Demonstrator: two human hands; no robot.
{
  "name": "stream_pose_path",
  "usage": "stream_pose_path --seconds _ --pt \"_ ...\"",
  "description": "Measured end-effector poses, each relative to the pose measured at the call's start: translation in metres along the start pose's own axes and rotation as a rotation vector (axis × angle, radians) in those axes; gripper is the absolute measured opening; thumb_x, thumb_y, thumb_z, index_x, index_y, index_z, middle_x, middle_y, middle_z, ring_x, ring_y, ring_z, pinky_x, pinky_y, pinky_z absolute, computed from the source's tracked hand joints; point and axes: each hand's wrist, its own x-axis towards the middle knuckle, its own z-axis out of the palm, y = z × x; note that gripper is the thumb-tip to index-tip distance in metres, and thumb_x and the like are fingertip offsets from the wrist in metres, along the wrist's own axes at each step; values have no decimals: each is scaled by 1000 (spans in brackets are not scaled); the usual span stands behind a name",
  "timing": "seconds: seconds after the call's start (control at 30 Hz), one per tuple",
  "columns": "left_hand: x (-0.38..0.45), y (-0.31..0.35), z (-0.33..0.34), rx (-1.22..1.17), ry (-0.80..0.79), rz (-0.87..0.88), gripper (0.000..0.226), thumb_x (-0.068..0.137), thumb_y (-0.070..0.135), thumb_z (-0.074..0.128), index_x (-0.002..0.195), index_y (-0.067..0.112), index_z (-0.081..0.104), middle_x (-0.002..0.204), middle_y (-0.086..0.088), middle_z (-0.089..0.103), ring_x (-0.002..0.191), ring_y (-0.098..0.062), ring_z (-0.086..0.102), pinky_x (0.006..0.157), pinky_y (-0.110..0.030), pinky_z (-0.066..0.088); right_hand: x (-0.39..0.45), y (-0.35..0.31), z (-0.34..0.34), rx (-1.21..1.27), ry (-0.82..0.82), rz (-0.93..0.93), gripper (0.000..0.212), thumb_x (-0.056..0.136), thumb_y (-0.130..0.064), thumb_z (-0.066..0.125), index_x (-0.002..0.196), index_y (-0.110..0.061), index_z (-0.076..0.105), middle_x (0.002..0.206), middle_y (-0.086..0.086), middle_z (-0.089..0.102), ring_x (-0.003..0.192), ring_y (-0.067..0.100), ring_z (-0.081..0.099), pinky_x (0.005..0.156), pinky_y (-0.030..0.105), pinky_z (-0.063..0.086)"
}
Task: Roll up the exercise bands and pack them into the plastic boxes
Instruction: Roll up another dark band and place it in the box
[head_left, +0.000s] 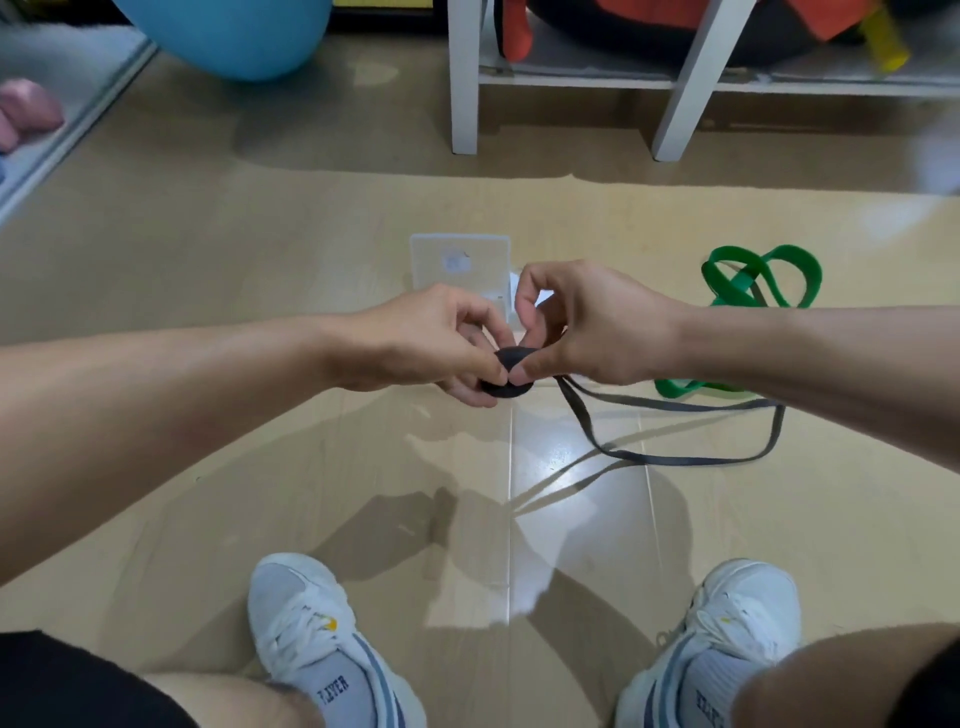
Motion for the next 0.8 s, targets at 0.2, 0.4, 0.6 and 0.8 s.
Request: stream_pose_path --seconds 0.2,0.4,0.6,0.8 --pt "8 1 6 151 17 -5 14 82 0 80 86 2 67 91 -18 78 83 -29 79 87 -37 62 -4 7 1 -85 7 -13 35 75 -22 88 84 -24 55 73 -5 74 60 6 62 54 23 43" --pt "12 -5 -1 -379 43 20 20 81 -9 72 85 4 58 93 -21 77 86 -34 78 77 -27 62 4 27 -13 288 66 38 33 66 -20 94 71 -21 62 69 0 72 66 16 61 73 36 47" --pt "19 -12 4 -481 51 30 19 80 -5 72 89 5 59 96 -20 75 88 -36 77 82 -30 62 3 34 -10 269 149 88 31 66 -18 95 69 -19 64 75 14 73 66 15 61 79 46 56" --pt "19 -2 12 155 2 31 17 83 19 84 93 9 75 85 -10 76 75 -19 75 78 -37 64 -5 26 1 -60 4 84 25 69 -28 93 73 -24 68 77 -4 75 63 5 61 65 25 50"
